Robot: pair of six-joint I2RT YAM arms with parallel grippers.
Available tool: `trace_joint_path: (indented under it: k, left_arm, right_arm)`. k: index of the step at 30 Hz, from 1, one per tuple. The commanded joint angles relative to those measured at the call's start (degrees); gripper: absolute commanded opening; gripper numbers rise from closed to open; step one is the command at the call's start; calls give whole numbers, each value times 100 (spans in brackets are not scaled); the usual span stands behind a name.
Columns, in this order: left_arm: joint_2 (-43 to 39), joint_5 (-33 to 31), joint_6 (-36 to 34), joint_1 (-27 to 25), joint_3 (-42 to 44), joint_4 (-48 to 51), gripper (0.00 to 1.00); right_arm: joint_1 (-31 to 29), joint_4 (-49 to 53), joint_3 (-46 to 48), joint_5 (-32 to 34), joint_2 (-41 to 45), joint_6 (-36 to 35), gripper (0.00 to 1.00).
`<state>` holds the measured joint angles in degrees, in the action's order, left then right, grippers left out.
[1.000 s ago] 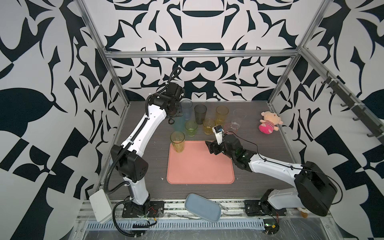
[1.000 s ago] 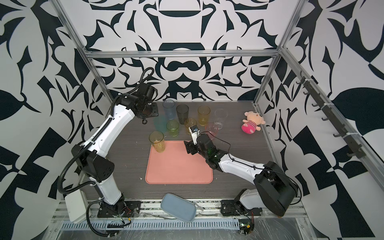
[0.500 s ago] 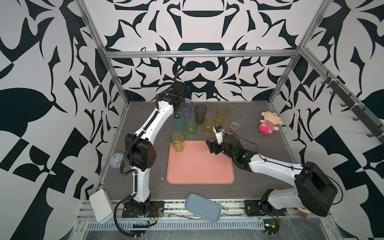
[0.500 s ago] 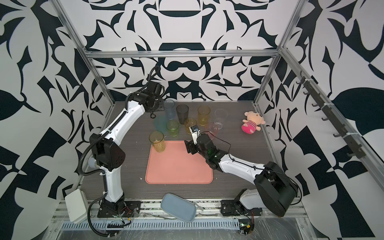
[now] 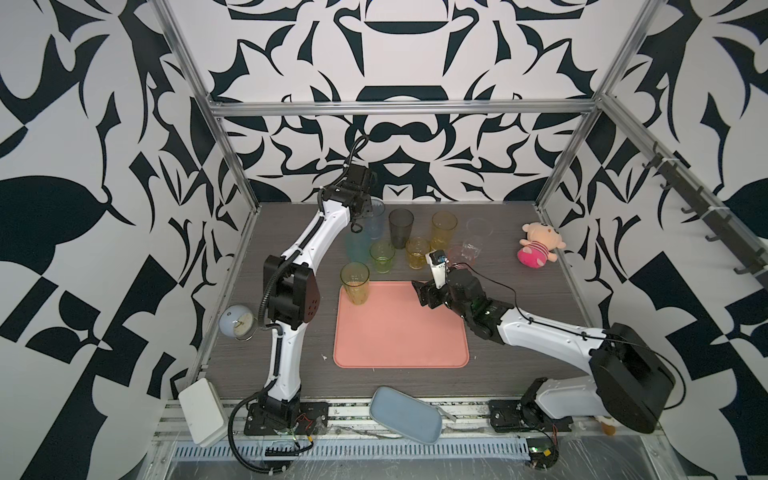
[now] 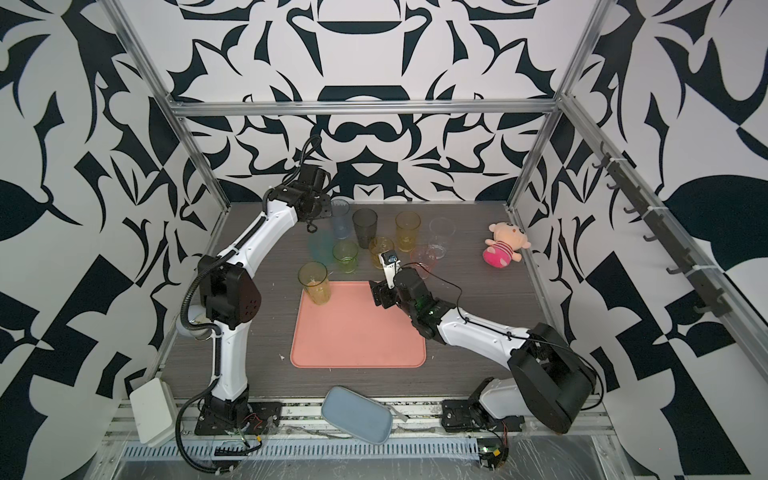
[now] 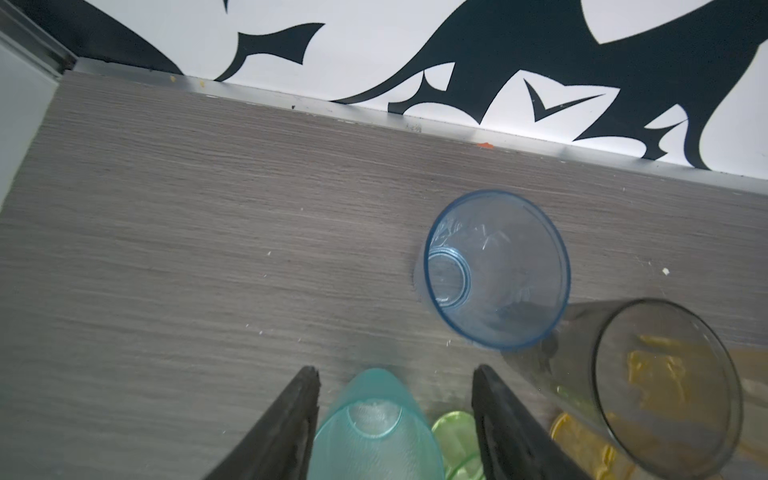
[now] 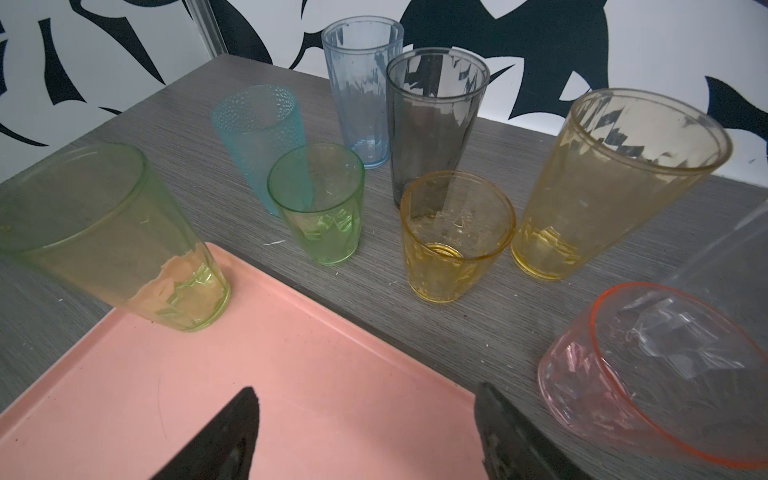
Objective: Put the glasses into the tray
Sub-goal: 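Move the left gripper to the light blue glass farthest from the robot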
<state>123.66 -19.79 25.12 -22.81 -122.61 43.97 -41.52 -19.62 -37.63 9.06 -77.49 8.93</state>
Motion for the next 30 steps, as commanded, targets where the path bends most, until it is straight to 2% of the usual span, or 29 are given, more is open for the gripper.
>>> trace_joint_path:
  k: [1, 13, 23, 30]
  left_arm:
    - [179, 142, 73, 44, -263, -113, 63]
    - [794, 392, 558, 79, -759, -135, 63]
    - [1144, 473, 702, 92, -1030, -90, 63]
    - [1232, 501, 731, 118, -1063, -90, 58]
  right_arm:
    - [-34, -228, -34, 50, 126, -18, 84]
    - [-33, -146, -113, 9, 43, -5, 84]
    - [-32, -16, -262, -84, -98, 21, 84]
    - [-32, -5, -269, -93, -105, 30, 84]
